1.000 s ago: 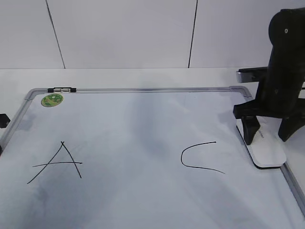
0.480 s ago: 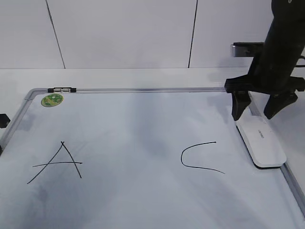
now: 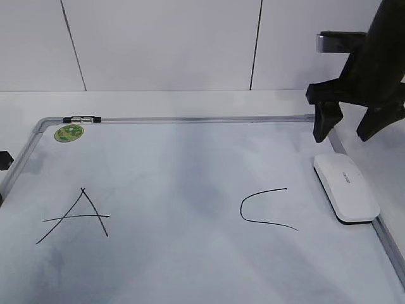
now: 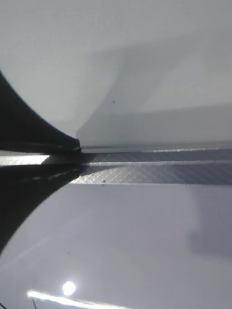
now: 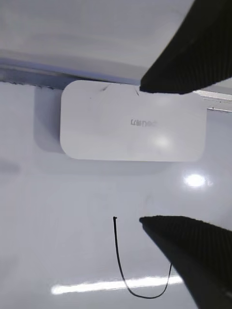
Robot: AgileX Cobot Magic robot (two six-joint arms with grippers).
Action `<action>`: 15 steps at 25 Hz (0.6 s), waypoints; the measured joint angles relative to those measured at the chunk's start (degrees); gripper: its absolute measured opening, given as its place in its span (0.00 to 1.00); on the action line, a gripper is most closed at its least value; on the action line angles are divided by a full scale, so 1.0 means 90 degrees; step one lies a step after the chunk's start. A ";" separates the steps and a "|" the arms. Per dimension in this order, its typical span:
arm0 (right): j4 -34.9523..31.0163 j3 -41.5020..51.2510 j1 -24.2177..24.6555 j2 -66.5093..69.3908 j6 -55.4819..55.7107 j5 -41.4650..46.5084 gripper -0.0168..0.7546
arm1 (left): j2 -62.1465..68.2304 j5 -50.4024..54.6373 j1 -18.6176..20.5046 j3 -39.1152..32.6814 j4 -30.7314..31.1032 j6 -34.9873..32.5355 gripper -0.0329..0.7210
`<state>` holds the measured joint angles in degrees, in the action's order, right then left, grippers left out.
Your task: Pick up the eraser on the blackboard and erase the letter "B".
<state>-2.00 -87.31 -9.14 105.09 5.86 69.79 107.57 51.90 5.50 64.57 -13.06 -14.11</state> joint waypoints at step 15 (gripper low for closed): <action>0.0000 0.0000 0.0000 -0.0499 -0.0015 0.0027 0.78 | 0.0000 0.0090 0.0000 0.0000 0.0000 -0.0066 0.20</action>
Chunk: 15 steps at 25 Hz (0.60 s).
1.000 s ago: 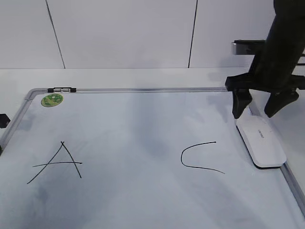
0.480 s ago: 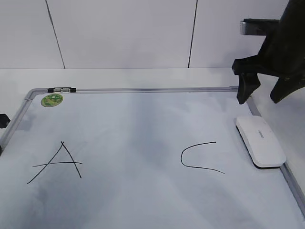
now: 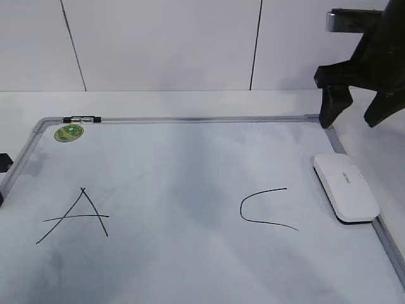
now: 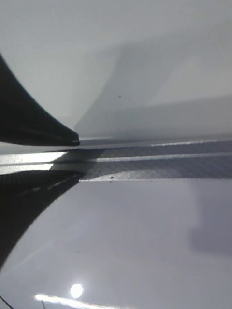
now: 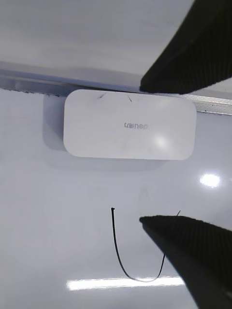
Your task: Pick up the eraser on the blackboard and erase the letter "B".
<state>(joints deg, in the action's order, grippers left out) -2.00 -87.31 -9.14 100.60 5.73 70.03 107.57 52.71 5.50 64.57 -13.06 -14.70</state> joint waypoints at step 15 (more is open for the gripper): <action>0.0000 0.0000 0.0000 0.0000 -0.0005 0.0003 0.78 | -0.0264 0.0167 0.0000 0.0000 0.0089 0.0057 0.31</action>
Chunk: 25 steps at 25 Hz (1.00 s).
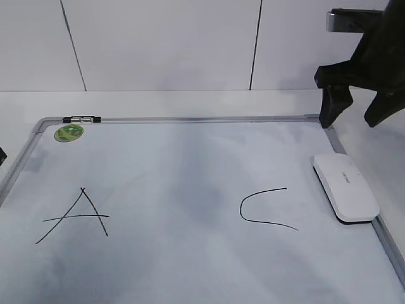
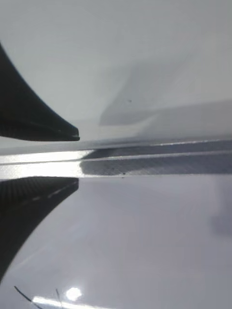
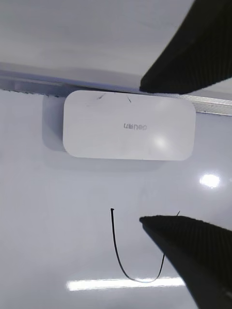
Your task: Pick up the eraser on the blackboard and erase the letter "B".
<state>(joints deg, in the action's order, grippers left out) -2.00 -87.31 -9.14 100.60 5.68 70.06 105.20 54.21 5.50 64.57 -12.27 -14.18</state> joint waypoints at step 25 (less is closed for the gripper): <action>0.0531 0.0755 0.0000 -0.2710 -0.0125 0.0144 0.49 | -0.1255 0.1595 0.0000 0.0000 0.0554 0.0551 0.32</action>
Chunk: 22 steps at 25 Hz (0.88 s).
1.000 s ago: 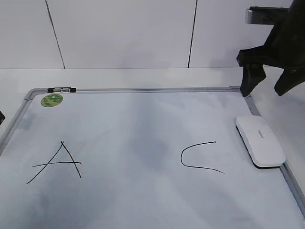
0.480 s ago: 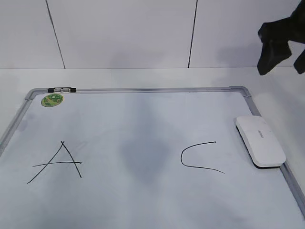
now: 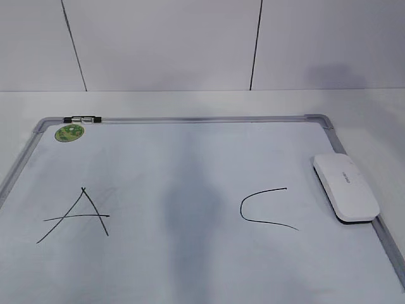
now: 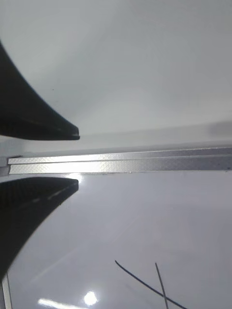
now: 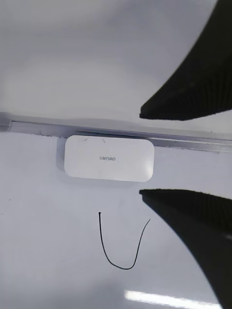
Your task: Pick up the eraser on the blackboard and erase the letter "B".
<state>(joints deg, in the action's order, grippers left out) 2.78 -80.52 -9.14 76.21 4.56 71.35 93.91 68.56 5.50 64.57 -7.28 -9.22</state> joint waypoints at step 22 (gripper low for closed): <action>0.0356 0.1550 0.0000 -0.4052 0.0000 0.0123 0.30 | -0.4009 0.0288 0.0000 -0.0024 0.0024 0.0014 0.32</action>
<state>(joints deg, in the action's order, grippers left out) 5.99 -66.57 -9.14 39.75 4.56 72.46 57.83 71.16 5.50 64.36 -7.06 -9.10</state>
